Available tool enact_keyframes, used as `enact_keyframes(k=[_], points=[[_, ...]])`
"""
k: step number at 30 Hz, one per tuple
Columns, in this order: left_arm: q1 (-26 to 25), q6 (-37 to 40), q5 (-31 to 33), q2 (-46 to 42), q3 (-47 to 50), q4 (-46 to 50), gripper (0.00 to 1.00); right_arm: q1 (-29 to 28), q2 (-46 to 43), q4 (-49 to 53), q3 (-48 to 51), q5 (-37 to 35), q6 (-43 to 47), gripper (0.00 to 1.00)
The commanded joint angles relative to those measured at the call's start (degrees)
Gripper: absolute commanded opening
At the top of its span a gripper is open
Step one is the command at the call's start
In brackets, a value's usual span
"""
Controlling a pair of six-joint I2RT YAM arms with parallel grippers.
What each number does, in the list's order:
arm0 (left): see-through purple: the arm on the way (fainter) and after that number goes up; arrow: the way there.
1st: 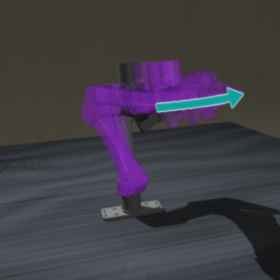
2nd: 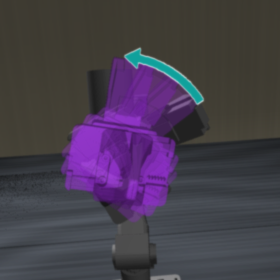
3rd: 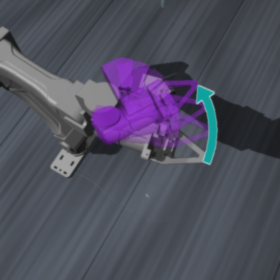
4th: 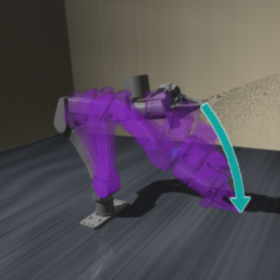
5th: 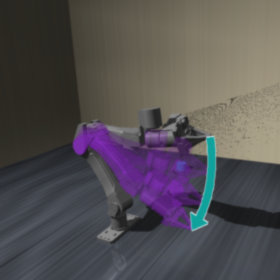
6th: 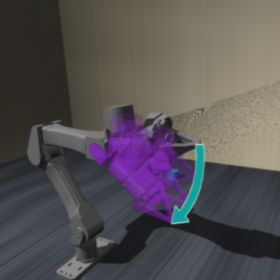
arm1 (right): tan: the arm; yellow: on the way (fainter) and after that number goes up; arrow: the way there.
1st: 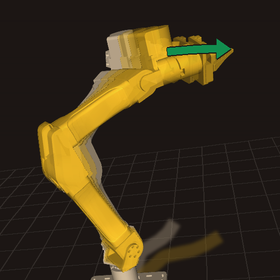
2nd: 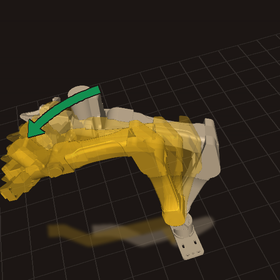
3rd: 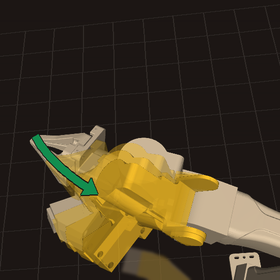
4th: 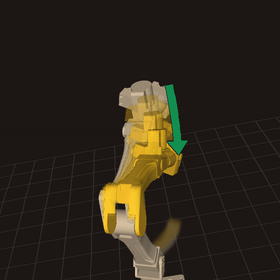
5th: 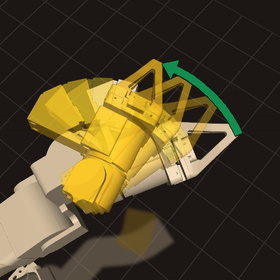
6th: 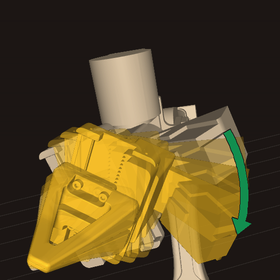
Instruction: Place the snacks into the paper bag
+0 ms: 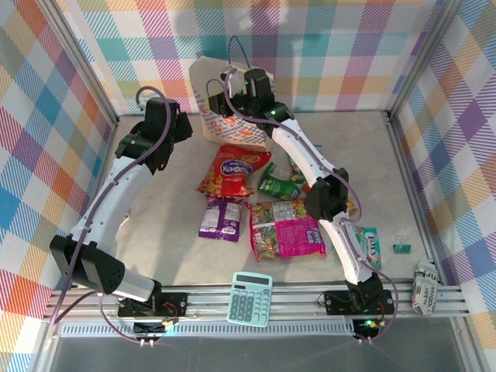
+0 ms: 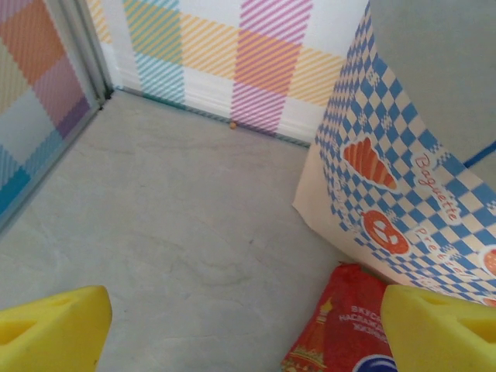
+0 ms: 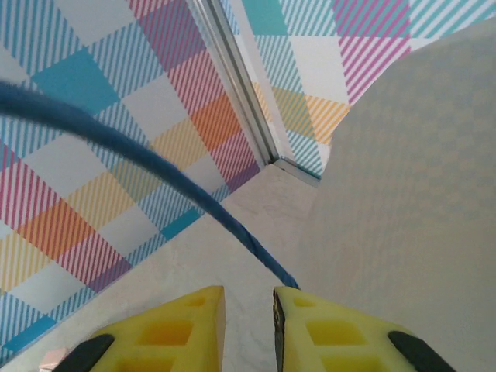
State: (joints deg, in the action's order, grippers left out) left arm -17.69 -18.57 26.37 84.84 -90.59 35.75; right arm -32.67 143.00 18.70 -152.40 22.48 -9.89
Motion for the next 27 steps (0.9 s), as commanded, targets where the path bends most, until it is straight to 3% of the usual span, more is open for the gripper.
enact_keyframes(k=[1,7,16,27], points=[[-0.2,-0.7,-3.4,3.8,-4.5,1.1,0.89,1.0,-2.4,2.4,0.9,-1.6,1.8,0.26],[-0.5,-1.4,-3.5,12.4,-15.5,3.9,0.88,1.4,-4.4,3.1,3.2,-2.6,2.9,0.37],[-0.1,-2.8,-1.6,20.3,-26.6,7.0,0.88,1.4,-7.6,3.5,3.5,-3.0,6.1,0.6],[2.2,-5.6,-3.0,27.4,-36.8,9.7,0.87,1.4,-12.3,6.2,7.0,-4.7,10.9,0.65]])
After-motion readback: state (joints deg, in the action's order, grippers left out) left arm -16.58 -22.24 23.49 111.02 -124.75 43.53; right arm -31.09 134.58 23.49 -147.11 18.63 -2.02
